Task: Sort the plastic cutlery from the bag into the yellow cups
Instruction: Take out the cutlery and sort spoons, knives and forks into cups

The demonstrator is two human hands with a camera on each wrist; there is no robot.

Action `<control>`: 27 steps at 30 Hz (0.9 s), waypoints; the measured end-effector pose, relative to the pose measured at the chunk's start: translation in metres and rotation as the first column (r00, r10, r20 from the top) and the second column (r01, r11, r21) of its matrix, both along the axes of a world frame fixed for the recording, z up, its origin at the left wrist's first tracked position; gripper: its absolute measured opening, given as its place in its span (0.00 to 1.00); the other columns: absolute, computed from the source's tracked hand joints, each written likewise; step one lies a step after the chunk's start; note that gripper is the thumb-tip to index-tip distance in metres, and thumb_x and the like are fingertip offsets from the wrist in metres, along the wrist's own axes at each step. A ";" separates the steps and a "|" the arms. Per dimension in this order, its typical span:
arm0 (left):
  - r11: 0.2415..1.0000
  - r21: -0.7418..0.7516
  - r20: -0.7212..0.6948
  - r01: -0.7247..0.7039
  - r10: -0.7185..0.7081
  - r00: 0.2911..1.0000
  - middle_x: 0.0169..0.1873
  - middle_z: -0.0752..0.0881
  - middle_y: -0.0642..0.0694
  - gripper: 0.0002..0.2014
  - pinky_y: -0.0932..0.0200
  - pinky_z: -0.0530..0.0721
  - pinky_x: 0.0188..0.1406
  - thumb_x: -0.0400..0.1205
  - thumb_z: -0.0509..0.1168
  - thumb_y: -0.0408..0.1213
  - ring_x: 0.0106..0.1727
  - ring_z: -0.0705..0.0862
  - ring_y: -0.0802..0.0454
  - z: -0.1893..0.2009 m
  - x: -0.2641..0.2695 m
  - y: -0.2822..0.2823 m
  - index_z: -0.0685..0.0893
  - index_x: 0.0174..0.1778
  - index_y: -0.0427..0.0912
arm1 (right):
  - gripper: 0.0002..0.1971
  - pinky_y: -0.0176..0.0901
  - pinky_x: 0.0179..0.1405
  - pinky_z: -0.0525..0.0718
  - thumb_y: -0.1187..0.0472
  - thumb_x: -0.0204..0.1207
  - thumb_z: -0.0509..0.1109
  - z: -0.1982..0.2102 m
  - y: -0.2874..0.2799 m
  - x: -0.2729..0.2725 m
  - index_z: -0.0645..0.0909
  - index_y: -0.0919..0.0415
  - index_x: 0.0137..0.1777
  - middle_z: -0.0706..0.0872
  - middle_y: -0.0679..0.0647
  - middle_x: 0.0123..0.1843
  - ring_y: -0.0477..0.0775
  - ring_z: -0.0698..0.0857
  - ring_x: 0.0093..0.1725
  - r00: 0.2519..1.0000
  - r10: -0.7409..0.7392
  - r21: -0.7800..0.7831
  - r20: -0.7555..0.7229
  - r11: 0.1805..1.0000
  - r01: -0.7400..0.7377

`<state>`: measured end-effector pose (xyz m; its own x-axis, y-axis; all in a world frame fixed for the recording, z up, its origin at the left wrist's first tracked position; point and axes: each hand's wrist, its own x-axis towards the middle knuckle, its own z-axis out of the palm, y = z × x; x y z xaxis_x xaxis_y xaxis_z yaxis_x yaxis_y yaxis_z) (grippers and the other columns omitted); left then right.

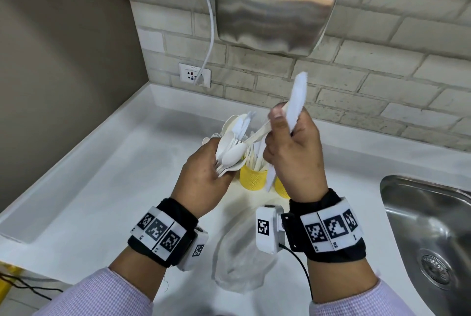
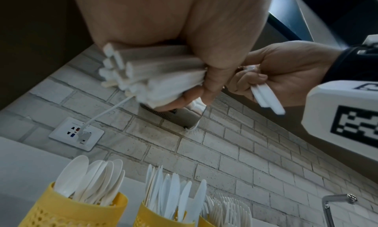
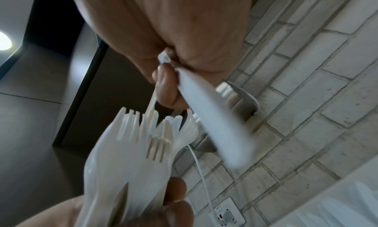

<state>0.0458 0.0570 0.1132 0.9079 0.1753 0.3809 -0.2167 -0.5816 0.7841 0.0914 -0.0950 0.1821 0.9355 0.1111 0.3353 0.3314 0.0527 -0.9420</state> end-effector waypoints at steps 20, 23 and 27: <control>0.852 -0.515 -0.257 -0.094 -0.049 0.965 0.24 0.85 0.36 0.16 0.56 0.77 0.24 0.83 0.71 0.34 0.25 0.81 0.45 0.018 -0.037 0.004 0.84 0.28 0.41 | 0.17 0.39 0.22 0.63 0.45 0.91 0.55 0.028 0.000 -0.026 0.68 0.53 0.42 0.66 0.54 0.30 0.52 0.62 0.24 0.988 -0.135 0.599 -0.080 0.786 0.156; 0.728 -0.686 -0.205 -0.015 -0.173 0.963 0.37 0.91 0.37 0.14 0.50 0.85 0.34 0.85 0.67 0.29 0.36 0.89 0.39 0.020 -0.039 0.001 0.89 0.35 0.46 | 0.19 0.36 0.21 0.62 0.45 0.90 0.56 0.028 0.010 -0.036 0.64 0.54 0.39 0.64 0.50 0.28 0.50 0.60 0.21 0.995 -0.101 0.550 -0.028 0.829 0.099; 0.567 -0.823 -0.171 0.034 -0.303 0.937 0.52 0.92 0.33 0.07 0.45 0.91 0.53 0.86 0.63 0.22 0.54 0.91 0.31 0.022 -0.039 -0.006 0.86 0.51 0.33 | 0.17 0.35 0.20 0.65 0.47 0.83 0.65 0.022 0.023 -0.045 0.66 0.55 0.39 0.68 0.44 0.24 0.46 0.64 0.19 0.995 -0.067 0.481 0.069 0.876 0.025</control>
<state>0.0071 0.0510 0.1350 0.9889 0.1156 -0.0929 0.0490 0.3362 0.9405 0.0464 -0.0724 0.2036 0.9028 -0.1255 0.4114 0.4189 0.4738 -0.7747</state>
